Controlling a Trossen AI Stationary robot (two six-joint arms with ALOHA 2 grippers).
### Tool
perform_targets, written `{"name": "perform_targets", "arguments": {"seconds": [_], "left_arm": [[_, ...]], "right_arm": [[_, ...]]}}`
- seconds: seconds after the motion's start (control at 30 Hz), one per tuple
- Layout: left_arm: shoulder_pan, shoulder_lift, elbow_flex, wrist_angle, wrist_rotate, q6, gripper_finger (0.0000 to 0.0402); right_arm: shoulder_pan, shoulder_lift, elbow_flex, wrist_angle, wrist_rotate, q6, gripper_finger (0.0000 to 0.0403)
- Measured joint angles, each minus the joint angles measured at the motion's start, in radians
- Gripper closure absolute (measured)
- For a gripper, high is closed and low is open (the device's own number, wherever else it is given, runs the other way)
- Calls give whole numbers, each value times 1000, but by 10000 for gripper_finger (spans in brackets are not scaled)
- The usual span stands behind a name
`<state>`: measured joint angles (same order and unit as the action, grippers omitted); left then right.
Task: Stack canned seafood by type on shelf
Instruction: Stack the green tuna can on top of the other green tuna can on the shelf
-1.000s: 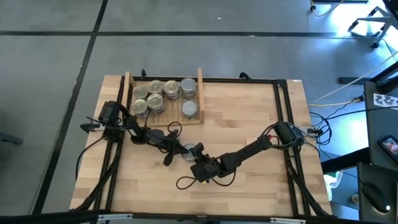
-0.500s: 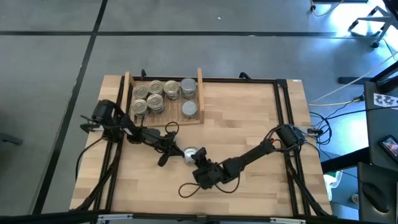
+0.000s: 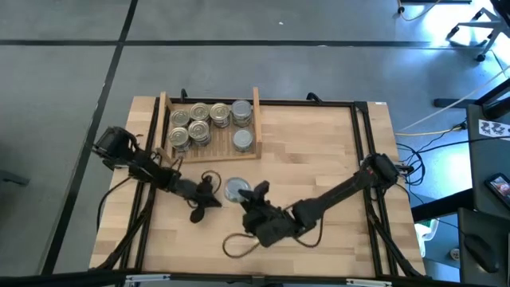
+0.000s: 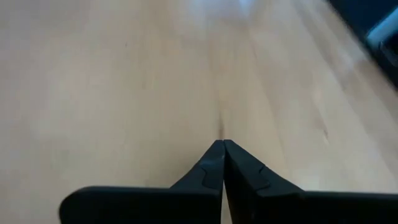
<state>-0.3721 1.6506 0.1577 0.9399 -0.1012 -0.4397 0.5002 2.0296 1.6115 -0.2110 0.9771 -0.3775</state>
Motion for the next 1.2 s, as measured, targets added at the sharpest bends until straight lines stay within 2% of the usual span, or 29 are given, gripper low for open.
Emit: {"name": "perform_targets", "arguments": {"seconds": [0.23,0.37,0.6,0.9,1.2], "left_arm": [[-228,8,6,-86,-257,-101,397],[-307,8,4,-94,-342,-108,395],[-343,8,4,-110,-380,-108,394],[-343,8,3,-116,-382,-107,394],[-343,8,3,-118,-383,-79,394]], "right_arm": [[-144,46,136,6,-28,-46,265],[-207,122,278,-81,-29,-67,265],[-328,263,504,-374,-24,7,265],[-471,327,510,-505,-165,179,265],[-487,328,506,-569,-200,265,265]]}}
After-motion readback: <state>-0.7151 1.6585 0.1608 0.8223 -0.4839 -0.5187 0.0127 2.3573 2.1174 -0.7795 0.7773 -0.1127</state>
